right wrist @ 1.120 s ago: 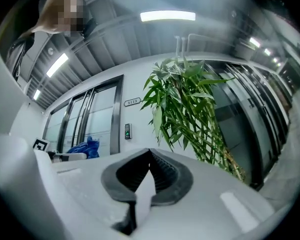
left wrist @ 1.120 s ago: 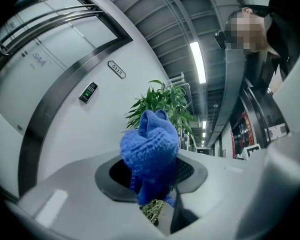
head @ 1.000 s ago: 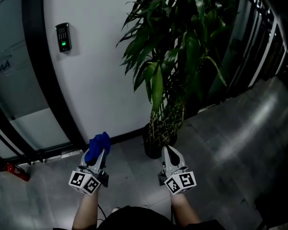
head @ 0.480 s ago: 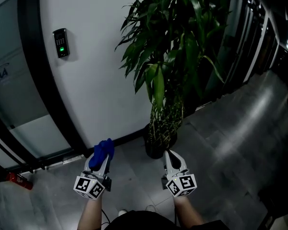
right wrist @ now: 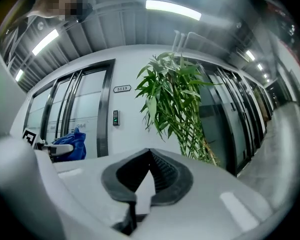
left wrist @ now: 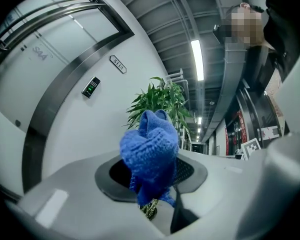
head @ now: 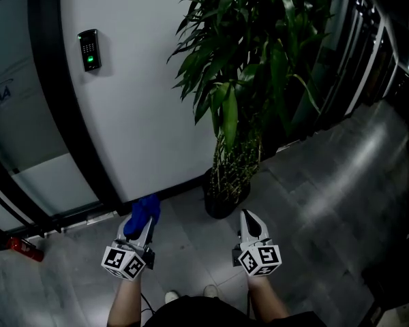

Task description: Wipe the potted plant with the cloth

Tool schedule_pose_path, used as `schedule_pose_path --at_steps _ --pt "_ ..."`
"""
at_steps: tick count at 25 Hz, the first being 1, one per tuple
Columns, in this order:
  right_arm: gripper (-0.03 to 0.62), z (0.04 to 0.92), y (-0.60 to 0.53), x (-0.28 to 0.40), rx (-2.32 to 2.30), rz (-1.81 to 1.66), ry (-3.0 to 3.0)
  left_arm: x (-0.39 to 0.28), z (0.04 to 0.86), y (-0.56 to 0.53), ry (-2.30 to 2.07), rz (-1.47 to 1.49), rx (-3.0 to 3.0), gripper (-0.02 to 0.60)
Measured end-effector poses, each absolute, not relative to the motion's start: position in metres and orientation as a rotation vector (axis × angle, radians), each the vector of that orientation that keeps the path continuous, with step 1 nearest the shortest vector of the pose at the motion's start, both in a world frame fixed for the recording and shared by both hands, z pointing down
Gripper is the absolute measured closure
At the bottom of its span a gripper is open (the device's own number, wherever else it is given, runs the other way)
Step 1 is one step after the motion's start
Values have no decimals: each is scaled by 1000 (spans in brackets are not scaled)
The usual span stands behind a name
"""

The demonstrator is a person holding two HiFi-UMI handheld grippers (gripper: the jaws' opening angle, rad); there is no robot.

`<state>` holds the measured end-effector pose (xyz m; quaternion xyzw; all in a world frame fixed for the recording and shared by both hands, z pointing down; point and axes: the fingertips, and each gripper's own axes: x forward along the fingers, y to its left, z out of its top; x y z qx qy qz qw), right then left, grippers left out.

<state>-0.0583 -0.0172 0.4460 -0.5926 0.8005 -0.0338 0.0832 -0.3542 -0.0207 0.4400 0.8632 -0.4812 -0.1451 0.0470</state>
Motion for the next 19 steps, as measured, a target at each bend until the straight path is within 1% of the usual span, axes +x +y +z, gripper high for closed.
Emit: schedule_pose_path --at_steps 4,10,19 --pt "591 444 -17 -57 -1777 -85 2387 -354 444 -18 -1456 -433 2630 430" --pt "591 434 -20 -73 -1735 -74 2400 -349 428 -24 -1442 -505 2606 430" --pt "591 433 -33 -69 -1757 -52 2389 -346 424 -38 -1437 -506 2640 430"
